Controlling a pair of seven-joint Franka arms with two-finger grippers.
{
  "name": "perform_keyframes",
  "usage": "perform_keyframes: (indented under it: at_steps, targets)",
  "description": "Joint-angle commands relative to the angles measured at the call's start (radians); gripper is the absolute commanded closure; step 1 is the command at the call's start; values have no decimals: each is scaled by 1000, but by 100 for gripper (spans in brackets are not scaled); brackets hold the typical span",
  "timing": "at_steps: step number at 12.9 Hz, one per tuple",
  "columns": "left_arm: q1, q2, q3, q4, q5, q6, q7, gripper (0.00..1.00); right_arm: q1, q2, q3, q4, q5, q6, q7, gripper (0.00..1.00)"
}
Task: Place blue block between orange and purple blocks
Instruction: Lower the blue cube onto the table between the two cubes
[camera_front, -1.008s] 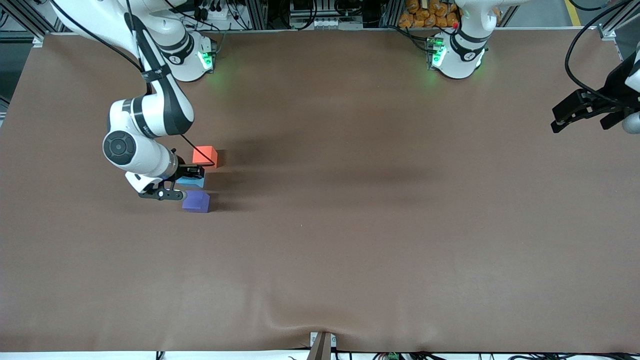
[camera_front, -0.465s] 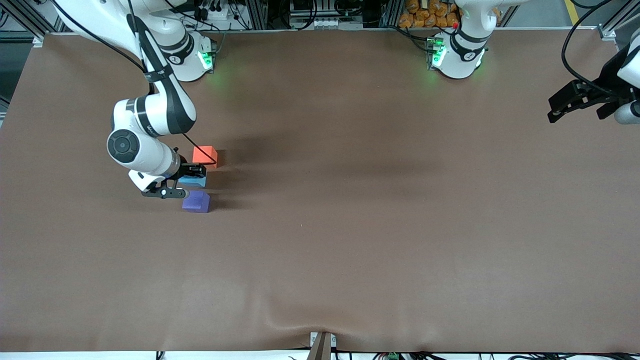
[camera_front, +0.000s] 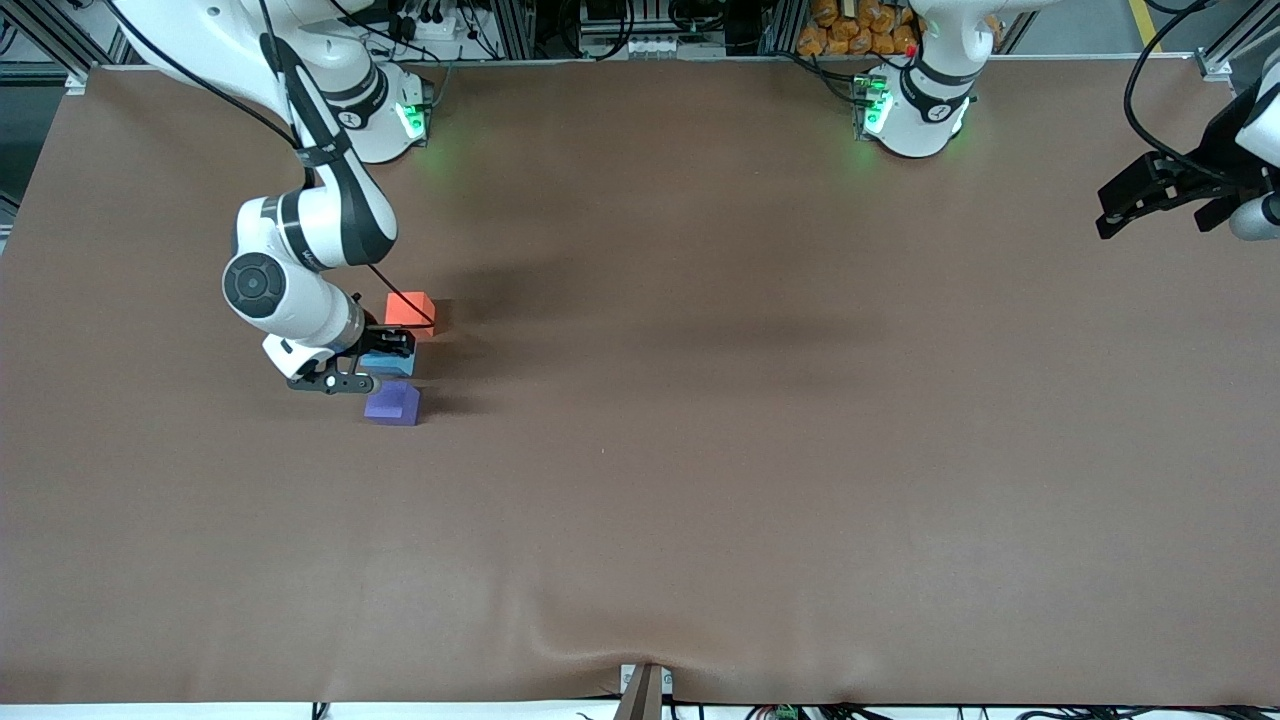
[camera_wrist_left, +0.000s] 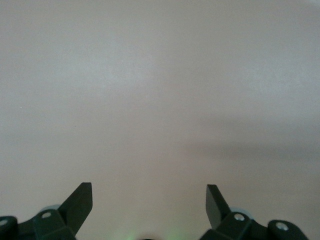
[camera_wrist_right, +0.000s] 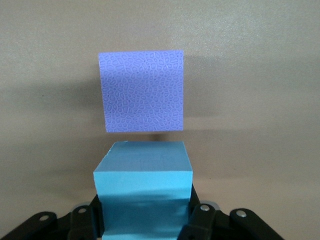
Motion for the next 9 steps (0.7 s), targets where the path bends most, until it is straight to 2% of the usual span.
perform_keyframes:
  at_steps: [1, 9]
  targets:
    - [3, -31, -5, -24, 14, -5, 19, 0, -8, -4, 9, -28, -9, 27, -10, 81]
    - [3, -30, -16, -24, 15, -2, 21, 0, 11, 57, 11, -49, -9, 118, -8, 78]
